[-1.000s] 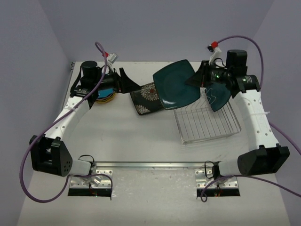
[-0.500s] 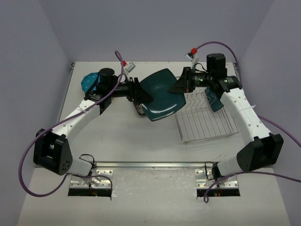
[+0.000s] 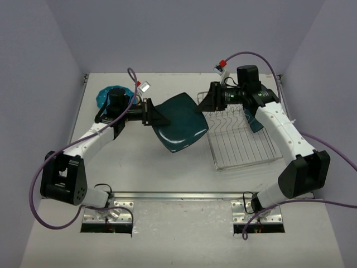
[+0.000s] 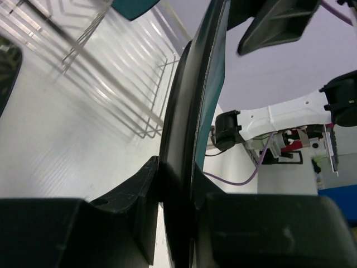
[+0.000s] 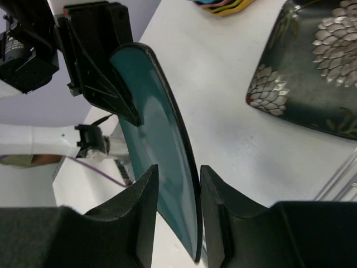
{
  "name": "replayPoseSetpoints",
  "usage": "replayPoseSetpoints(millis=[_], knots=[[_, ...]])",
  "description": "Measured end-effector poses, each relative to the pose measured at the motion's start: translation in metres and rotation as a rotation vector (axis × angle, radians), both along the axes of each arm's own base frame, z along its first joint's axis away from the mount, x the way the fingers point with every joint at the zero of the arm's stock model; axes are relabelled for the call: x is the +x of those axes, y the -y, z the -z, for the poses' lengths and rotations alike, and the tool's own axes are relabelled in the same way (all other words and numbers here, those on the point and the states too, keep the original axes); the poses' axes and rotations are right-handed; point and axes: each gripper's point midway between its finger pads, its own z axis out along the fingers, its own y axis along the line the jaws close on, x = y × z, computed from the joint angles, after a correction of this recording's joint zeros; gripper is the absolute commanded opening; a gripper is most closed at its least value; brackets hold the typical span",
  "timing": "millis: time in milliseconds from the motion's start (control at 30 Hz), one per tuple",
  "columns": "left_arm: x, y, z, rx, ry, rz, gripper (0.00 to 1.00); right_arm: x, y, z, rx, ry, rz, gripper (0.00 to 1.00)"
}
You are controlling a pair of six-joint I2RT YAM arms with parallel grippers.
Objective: Unload the plates from the dish rack
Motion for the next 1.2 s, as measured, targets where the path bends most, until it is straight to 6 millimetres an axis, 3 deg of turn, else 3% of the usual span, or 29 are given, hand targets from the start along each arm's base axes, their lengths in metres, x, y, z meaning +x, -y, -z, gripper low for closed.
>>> replayPoseSetpoints(millis=[33,100,200,333,567,667,967,1200], knots=[[0.002,-0.006,0.007,0.005,-0.028,-0.012,0.0,0.003,0.002,0.001,-0.01,0.006,0.017,0.52],[0.007,-0.019,0.022,0.016,-0.09,-0.047,0.0,0.009,0.006,0.003,-0.024,0.011,0.05,0.78],[0.024,-0.036,0.046,0.04,-0.174,-0.121,0.0,0.019,0.012,0.003,-0.048,0.021,0.104,0.91],[0.049,-0.053,0.069,0.081,-0.249,-0.204,0.0,0.035,0.023,0.0,-0.086,0.045,0.191,0.93],[0.126,-0.063,0.079,0.204,-0.213,-0.275,0.0,0.057,0.053,-0.002,-0.11,0.062,0.302,0.93],[0.153,-0.066,0.093,0.256,-0.205,-0.286,0.0,0.061,0.063,-0.002,-0.112,0.061,0.329,0.93],[0.175,-0.07,0.158,0.374,-0.292,-0.209,0.0,0.061,0.074,0.003,-0.113,0.045,0.35,0.93],[0.17,-0.052,0.164,0.342,-0.297,-0.096,0.07,0.06,0.074,0.006,-0.109,0.034,0.344,0.93]])
